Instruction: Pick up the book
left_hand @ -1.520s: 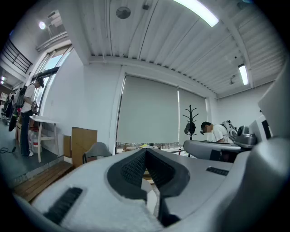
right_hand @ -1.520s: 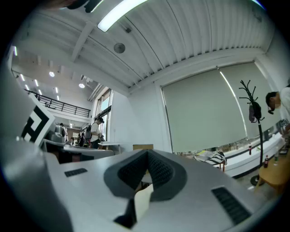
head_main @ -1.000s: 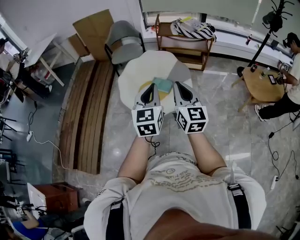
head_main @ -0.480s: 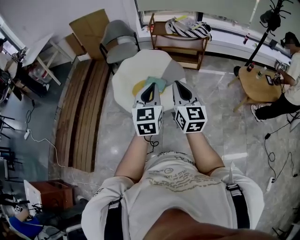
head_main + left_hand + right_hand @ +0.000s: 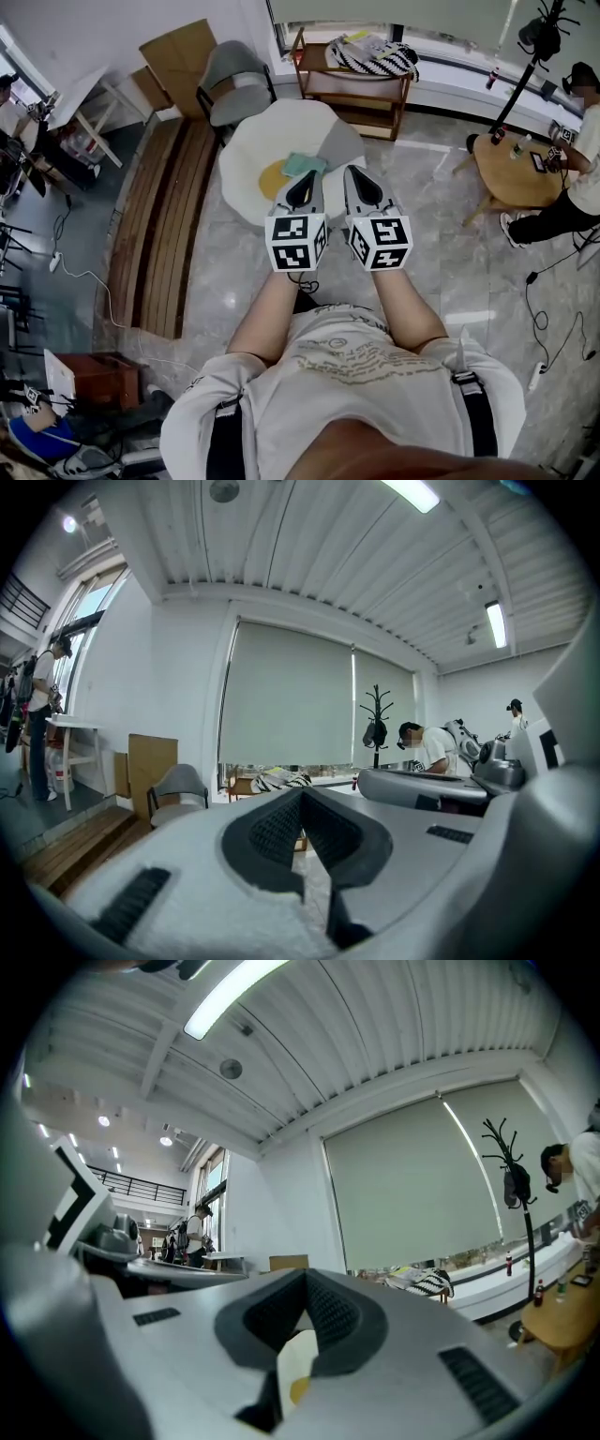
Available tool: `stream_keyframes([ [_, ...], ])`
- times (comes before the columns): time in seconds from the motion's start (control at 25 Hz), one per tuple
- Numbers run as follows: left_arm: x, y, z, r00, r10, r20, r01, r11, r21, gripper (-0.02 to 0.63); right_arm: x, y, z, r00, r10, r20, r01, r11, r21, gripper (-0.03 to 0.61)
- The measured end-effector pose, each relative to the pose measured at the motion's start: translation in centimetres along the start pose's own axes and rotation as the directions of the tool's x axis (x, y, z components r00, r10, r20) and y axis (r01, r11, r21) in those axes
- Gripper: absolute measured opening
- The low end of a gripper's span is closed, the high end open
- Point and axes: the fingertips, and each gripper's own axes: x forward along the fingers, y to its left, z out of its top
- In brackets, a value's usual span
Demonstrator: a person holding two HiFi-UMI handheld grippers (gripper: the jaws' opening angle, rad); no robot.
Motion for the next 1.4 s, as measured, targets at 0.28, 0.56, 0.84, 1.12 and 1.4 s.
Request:
stream_keyframes([
  [0.28,0.8,0.0,-0.4,1.0,0.011,-0.006,-0.011,1.0,0.009,0.018,0.2,-0.8,-0.7,1.0,0.004,-0.012,-0.004,1.0,0.006,0.026],
  [0.56,2.0,1.4,0.8,0.999,0.018,0.037,-0.019,0.999,0.039,0.018,2.6,-1.0,-0.4,1.0,0.016,0.009,-0.016,1.0,-0.01,0.026],
  [0.84,4.1,5.8,2.0,0.997,0.049,0.063,-0.052,0.998,0.043,0.018,7.7,-0.6,0.2,0.999,0.032,0.035,-0.032,0.999,-0.008,0.026],
  [1.12,8.0,9.8,1.7,0.997,0.055,0.06,-0.057,0.998,0.028,0.018,12.6,-1.1,-0.4,0.999,0.029,0.029,-0.029,1.0,-0.008,0.026],
  [1.4,13.3,13.5,1.2,0.999,0.047,0.015,-0.047,0.999,0.021,0.018,18.6,-2.4,-1.0,1.0,0.026,-0.006,-0.026,1.0,-0.009,0.026],
])
